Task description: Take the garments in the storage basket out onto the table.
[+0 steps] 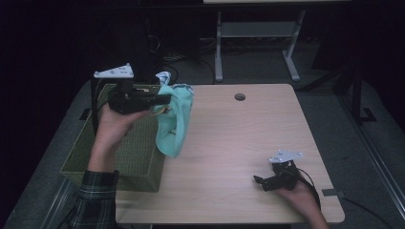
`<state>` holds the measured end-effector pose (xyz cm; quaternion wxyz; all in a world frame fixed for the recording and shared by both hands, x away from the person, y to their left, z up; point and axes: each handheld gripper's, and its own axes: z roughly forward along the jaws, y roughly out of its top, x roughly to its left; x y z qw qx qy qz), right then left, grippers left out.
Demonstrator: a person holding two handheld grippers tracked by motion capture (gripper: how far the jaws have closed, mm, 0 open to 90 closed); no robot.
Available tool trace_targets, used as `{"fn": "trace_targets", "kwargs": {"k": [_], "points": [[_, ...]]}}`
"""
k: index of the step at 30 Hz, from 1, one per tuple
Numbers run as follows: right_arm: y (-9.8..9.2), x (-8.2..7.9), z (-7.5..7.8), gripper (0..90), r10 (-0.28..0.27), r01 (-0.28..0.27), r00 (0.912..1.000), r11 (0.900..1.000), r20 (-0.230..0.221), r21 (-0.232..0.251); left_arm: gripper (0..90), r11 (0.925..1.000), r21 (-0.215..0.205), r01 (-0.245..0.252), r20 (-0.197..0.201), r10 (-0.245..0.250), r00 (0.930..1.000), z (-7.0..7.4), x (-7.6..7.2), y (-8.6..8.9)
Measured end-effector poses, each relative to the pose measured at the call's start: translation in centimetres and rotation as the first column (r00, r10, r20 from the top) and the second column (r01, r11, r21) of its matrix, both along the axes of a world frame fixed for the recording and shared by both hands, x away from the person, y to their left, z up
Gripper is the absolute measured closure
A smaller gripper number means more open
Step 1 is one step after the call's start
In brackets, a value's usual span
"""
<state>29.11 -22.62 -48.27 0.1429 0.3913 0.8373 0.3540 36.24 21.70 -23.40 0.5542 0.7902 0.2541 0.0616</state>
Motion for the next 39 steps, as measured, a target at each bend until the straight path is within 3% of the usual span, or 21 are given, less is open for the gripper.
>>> {"fn": "trace_targets", "kwargs": {"k": [7, 24, 32, 39], "points": [[0.0, 0.0, 0.0, 2.4, -0.001, 0.001, 1.0, 1.0, -0.001, 0.0, 84.3, 0.9995, 0.005, 0.032, -0.004, -0.032, 0.9995, -1.3, -0.3, -2.7], [0.0, 0.0, 0.0, 2.4, -0.003, 0.003, 1.0, 1.0, -0.004, 0.003, 84.2, 0.9979, -0.001, 0.065, -0.014, -0.065, 0.9978, -4.8, -1.3, -5.9], [0.0, 0.0, 0.0, 2.4, -0.002, 0.002, 1.0, 1.0, -0.002, 0.002, 84.3, 0.9957, 0.036, 0.085, -0.046, -0.084, 0.9954, -7.3, -1.2, -7.8], [0.0, 0.0, 0.0, 2.4, -0.001, 0.001, 1.0, 1.0, -0.001, 0.0, 84.3, 0.9937, 0.038, 0.105, -0.067, -0.102, 0.9925, -8.3, -0.9, -8.6]]}}
